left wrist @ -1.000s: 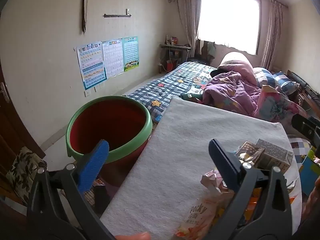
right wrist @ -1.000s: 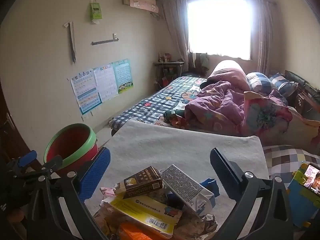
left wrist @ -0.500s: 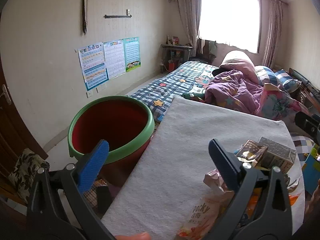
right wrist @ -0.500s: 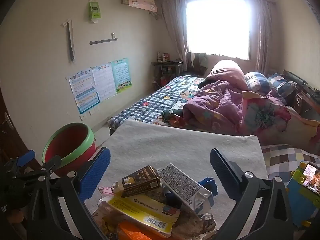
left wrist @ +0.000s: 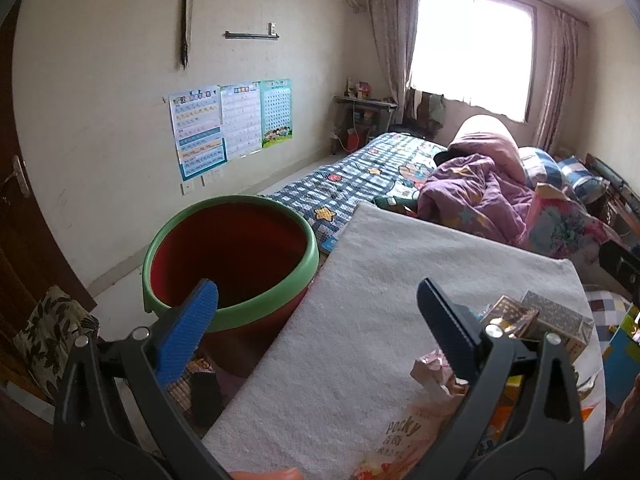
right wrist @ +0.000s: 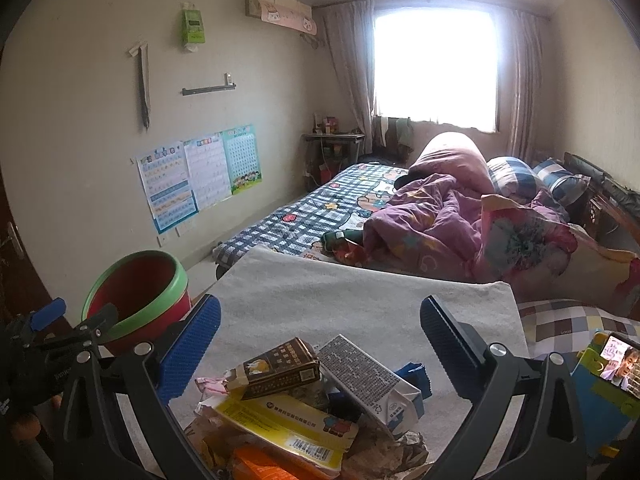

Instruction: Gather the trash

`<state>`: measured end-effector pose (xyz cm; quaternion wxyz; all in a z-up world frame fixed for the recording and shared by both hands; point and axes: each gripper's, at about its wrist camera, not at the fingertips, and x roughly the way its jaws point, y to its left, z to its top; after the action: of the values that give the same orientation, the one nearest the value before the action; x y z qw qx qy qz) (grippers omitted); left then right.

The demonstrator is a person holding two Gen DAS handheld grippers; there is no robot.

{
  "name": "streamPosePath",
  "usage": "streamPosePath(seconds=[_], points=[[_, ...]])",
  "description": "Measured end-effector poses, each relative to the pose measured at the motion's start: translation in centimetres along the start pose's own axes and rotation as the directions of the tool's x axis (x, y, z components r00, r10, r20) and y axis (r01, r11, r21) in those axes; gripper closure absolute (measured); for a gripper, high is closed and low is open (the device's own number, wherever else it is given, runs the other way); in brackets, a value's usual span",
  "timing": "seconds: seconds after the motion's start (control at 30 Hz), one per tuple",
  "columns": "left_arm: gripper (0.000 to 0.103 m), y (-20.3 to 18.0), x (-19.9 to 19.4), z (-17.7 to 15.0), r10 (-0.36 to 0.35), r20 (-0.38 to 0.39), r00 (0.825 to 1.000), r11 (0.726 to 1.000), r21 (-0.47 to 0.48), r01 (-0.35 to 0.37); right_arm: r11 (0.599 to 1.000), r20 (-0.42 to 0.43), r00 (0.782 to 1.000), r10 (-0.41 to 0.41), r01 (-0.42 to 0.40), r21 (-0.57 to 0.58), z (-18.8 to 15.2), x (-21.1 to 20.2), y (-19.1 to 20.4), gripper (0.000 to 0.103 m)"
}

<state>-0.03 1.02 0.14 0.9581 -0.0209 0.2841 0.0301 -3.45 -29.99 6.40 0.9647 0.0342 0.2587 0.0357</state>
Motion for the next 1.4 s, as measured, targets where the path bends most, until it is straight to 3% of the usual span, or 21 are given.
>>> streamPosePath(seconds=[0.13,0.4,0.8,1.3,1.4], points=[[0.005,-0.1,-0.1,0.0,0.027,0.010,1.000,1.000,-0.002,-0.026,1.000,-0.007,1.000,0.001,-0.001,0.004,-0.1,0.2,0.0,0.007],[0.005,-0.3,0.1,-0.1,0.003,-0.009,1.000,1.000,0.018,-0.003,1.000,-0.026,1.000,-0.012,0.012,0.001,-0.5,0.5,0.3,0.007],[0.005,-0.5,0.3,-0.2,0.059,-0.006,0.998,0.997,0.051,-0.058,1.000,-0.042,0.999,-0.012,0.013,0.006,-0.5,1.0,0.1,0.007],[0.005,-0.6,0.6,-0.4,0.026,-0.025,0.999,0.999,0.044,-0.025,1.000,-0.052,0.999,-0.013,0.013,0.013,-0.5,1.0,-0.1,0.007],[0.005,-0.9,0.5,-0.6,-0.034,-0.037,0.999,0.997,0.069,0.036,1.000,-0.057,0.998,-0.009,0.010,0.016,-0.6,1.1,-0.3,0.007]])
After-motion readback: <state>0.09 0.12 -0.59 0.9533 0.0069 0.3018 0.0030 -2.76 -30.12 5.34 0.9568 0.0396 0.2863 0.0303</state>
